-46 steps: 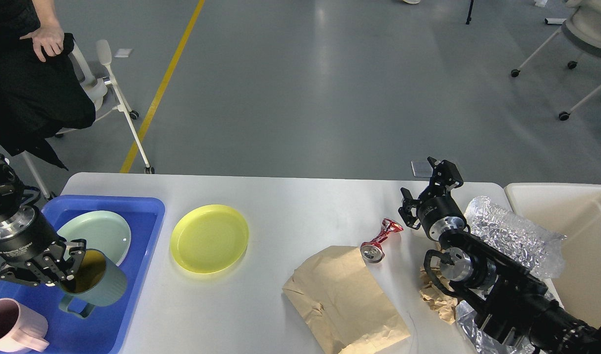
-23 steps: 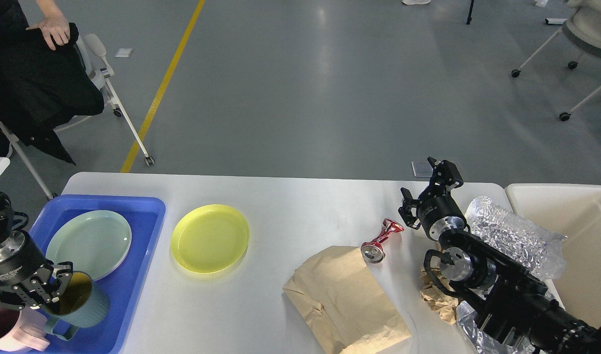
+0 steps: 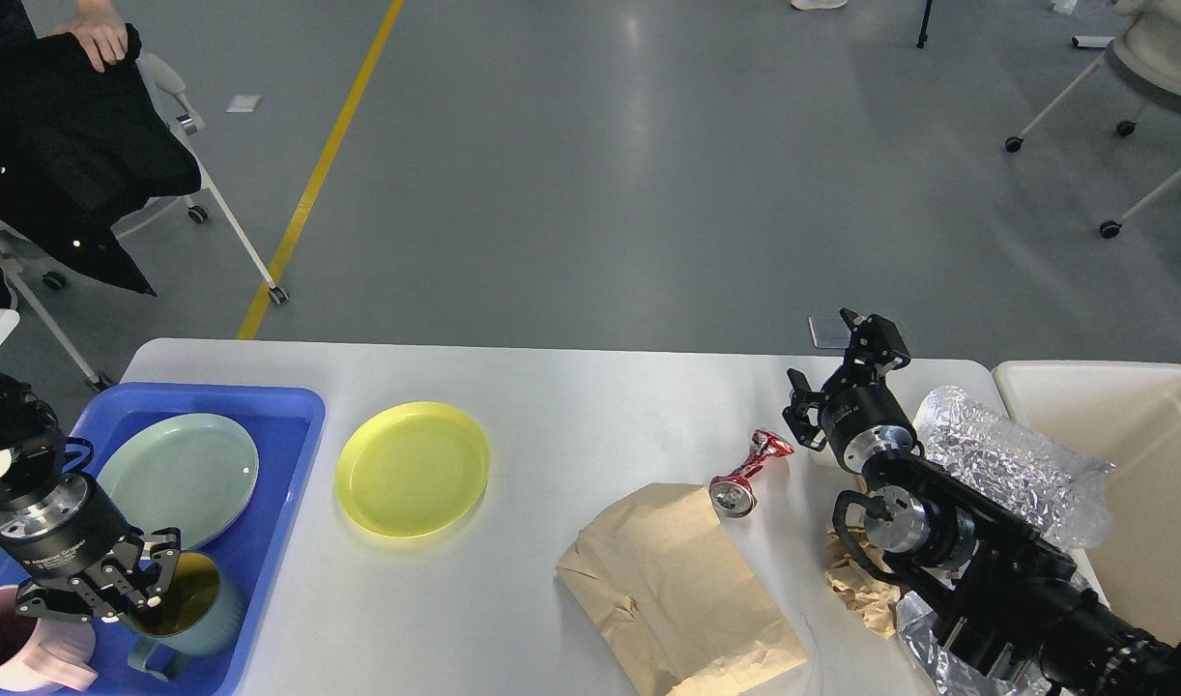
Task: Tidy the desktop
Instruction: 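Carry the dark mug into the blue tray and release it, then reach the left gripper to the yellow plate edge and grasp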
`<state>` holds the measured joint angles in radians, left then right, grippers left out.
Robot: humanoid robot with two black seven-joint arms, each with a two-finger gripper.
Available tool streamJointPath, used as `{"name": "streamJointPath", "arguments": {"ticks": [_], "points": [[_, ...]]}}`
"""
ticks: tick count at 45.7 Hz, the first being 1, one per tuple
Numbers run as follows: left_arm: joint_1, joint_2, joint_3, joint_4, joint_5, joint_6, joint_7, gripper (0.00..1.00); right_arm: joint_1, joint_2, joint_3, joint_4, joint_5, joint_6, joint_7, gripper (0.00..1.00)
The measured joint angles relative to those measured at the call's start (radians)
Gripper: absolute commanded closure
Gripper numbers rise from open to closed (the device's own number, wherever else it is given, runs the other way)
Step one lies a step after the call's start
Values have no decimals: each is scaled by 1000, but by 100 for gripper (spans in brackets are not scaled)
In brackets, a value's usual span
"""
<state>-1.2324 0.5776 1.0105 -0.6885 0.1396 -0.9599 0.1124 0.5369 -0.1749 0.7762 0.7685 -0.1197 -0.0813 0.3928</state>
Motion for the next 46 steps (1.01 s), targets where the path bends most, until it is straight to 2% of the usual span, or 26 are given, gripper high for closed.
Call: {"name": "streamJointPath", "arguments": {"ticks": [6, 11, 20, 27, 34, 46], "points": [[1, -1, 6, 0, 1, 0, 4, 21, 0, 0, 0, 0, 0, 0, 0, 0], [-18, 6, 16, -2, 4, 0, 7, 6, 0, 0, 0, 0, 0, 0, 0, 0], [-124, 51, 46, -15, 5, 0, 3, 5, 0, 0, 0, 0, 0, 0, -1, 0], [-280, 63, 191, -19, 4, 0, -7, 4, 0, 0, 0, 0, 0, 0, -1, 0], [-401, 7, 298, -20, 1, 0, -9, 4, 0, 0, 0, 0, 0, 0, -1, 0], [-588, -75, 376, -40, 1, 0, -10, 4, 0, 0, 0, 0, 0, 0, 0, 0]]}}
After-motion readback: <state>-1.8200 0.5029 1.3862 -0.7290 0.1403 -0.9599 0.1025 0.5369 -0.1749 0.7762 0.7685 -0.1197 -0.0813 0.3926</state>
